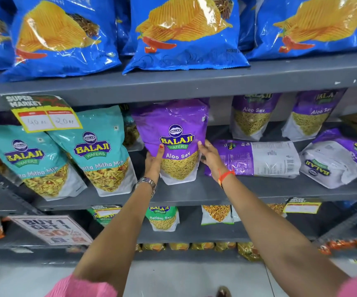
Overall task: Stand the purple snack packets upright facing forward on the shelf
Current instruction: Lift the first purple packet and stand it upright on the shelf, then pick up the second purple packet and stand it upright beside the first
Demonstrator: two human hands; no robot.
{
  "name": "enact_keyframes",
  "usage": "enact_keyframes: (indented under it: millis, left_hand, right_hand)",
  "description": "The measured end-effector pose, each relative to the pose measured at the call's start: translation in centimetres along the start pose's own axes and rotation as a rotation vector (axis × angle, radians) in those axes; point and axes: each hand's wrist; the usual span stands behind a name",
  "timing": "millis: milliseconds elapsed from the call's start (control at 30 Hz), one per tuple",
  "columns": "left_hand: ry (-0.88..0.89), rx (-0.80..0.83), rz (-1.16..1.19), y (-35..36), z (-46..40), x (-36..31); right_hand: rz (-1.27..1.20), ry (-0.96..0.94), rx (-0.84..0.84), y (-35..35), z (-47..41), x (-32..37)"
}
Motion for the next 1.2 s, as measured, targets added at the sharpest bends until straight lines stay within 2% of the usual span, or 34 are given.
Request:
enact_keyframes:
  millis: [200,333,400,467,500,600,667,733,767,867,1000,1100,1200]
  left_hand:
    - [0.019,-0.022,-0.027,-0.7,1.7,0.0]
    - [0.163,-0.070,0.027,-0.3,3.2,0.8]
    - [0.216,-0.165,-0.025,0.2,4.2,2.5]
    - [0.220,-0.358,-0.083,1.3,5.9,4.4]
    - [0.191,-0.452,-0.073,2.1,6.8,5.2]
    - [-0.062,-0.623,-0.013,5.4,8.9,6.4]
    - [-0.206,-0.609,0.016,7.8,8.9,7.1]
    - [-0.318,-0.456,0.010,10.4,8.5,8.2]
    - [-0.379,-0.375,0.016,11.9,8.1,8.9]
    - [-0.546,-0.273,0.193,15.5,7.6,9.3]
    - [-0.620,-0.194,0.406,19.2,7.6,9.6]
    - [-0.598,-0.259,0.424,20.4,6.8,10.6]
    - [-0.563,-0.302,0.429,21.1,6.3,11.3]
  right_hand:
    - [0.003,0.025,-0.014,0.3,1.9,-0.2]
    - [0.017,0.060,-0.056,0.5,2.0,-0.5]
    - [0.014,0.083,-0.151,0.3,2.1,-1.0]
    - [0.078,0.068,-0.250,-0.6,2.4,-1.5]
    - [0.122,0.050,-0.277,-1.3,2.4,-1.8]
    - [0.299,0.005,-0.348,-4.3,1.8,-2.2]
    - [0.405,-0.038,-0.414,-6.8,0.8,-1.9]
    - [0.545,-0.067,-0.449,-9.5,-0.5,-1.4]
    - [0.639,-0.054,-0.440,-10.9,-1.4,-1.1]
    - [0.866,0.037,-0.333,-14.8,-3.7,-0.6]
    - [1.092,0.155,-0.115,-19.1,-6.8,-0.2]
    - [1.310,0.244,0.070,-21.1,-9.6,-0.5]
    - [1.338,0.313,0.211,-22.5,-13.2,-2.6]
Point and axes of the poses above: each hand's wrist, its own z-axis away from the middle knuckle, its own y-axis out of the palm, x = y × z, and after that the axes turned 12 degrees about z, right-handed
